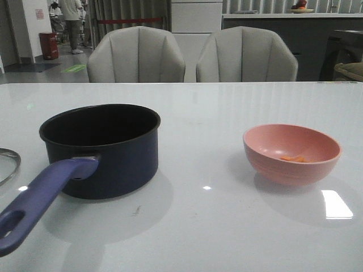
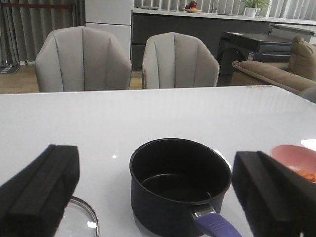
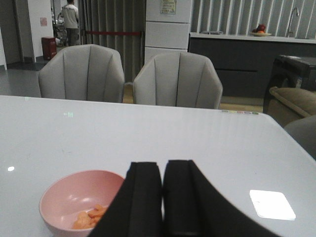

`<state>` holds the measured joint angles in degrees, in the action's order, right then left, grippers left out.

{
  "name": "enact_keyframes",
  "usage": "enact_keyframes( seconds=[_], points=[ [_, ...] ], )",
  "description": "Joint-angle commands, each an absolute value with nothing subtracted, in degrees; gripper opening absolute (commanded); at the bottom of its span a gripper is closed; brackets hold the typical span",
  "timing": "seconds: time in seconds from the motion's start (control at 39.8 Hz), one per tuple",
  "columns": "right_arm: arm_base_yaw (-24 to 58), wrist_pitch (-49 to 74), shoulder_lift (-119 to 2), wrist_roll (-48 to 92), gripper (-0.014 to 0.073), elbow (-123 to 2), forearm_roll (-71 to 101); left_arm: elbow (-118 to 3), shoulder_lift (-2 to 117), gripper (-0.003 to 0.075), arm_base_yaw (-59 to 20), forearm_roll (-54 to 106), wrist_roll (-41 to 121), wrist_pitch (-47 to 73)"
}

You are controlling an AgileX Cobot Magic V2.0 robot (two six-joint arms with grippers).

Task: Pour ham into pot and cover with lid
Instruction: 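Grasp the rim of the pink bowl with the right gripper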

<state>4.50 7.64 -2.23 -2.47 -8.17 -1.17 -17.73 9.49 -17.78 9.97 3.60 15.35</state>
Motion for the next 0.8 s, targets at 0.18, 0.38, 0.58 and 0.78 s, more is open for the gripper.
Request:
enact_keyframes(
  seconds=[0.18, 0.38, 0.58, 0.78],
  points=[
    [4.2, 17.1, -14.2, -2.5, 0.0176, -19.0, 1.9, -19.1, 10.1, 0.0655, -18.3, 10.3, 3.8, 10.3],
    [4.2, 16.2, -17.1, -2.5, 0.0178, -19.2, 2.4, -19.1, 10.1, 0.0655, -18.3, 10.3, 3.8, 10.3],
    [4.2, 16.8, -23.8, -2.5, 0.034, -21.2, 2.3, -19.1, 10.1, 0.0655, -18.3, 10.3, 3.8, 10.4],
    [4.3, 16.5, -36.7, -2.5, 0.0556, -26.3, 3.6, -19.1, 10.1, 0.0655, -18.3, 10.3, 3.8, 10.4]
  ],
)
